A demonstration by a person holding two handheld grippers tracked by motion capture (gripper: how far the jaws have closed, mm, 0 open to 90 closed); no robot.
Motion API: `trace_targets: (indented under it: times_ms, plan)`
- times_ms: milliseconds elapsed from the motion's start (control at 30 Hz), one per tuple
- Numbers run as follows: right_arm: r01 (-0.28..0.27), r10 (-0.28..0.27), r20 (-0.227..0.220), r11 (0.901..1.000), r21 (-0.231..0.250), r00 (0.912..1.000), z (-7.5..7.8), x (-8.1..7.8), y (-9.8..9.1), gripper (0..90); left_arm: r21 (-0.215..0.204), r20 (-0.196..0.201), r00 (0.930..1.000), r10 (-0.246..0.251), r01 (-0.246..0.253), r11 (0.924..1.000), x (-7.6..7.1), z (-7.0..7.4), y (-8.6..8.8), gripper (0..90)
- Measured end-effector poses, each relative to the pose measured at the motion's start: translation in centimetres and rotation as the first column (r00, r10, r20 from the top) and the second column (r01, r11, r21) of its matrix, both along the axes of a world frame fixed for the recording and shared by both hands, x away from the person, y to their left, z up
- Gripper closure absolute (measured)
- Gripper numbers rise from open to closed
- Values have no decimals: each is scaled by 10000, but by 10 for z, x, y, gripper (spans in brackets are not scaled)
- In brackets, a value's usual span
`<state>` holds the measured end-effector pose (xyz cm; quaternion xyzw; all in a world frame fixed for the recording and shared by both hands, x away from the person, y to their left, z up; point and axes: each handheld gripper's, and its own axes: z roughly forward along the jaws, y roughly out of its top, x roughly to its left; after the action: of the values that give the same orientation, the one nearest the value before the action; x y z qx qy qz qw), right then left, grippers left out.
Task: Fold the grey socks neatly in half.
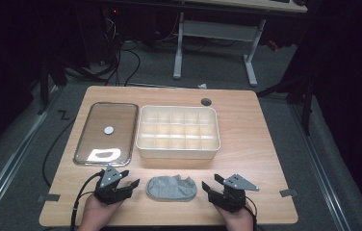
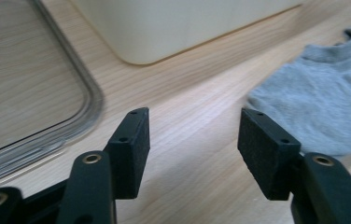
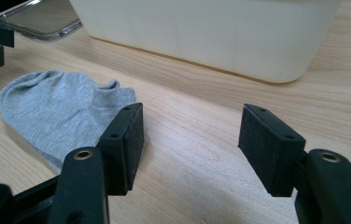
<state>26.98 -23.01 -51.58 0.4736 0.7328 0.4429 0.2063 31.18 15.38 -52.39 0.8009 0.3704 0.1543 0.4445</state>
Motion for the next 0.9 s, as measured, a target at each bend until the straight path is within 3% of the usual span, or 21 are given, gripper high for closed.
trace_targets:
  times_ms: [100, 233, 400, 533, 733, 900]
  plan:
    - [-62, 62, 6, 10000, 76, 10000, 0, 0, 2, 433, -201, -58, 9994, -337, 336, 9992, -3, 0, -7, 533]
    - [-263, 264, -65, 9995, 199, 9996, 1, 0, 8, 456, -149, 109, 9970, -771, 773, 9969, -10, 2, -22, 598]
    - [-689, 690, -64, 9976, 89, 9976, 6, -1, 26, 478, -10, 342, 9946, -983, 984, 9951, -13, 4, -38, 672]
    - [-595, 595, 18, 9982, -67, 9982, 7, 0, 33, 550, 264, 260, 9931, -1140, 1133, 9932, -13, 1, -43, 718]
    - [-387, 375, -1112, 9992, -85, 9931, -3, 7, 38, 577, 821, 142, 9905, -1370, 1354, 9874, -15, -4, -49, 744]
    - [-725, 655, -1510, 9965, -414, 9864, -8, 6, 45, 544, 1096, 115, 9891, -1467, 1446, 9834, -19, -6, -51, 748]
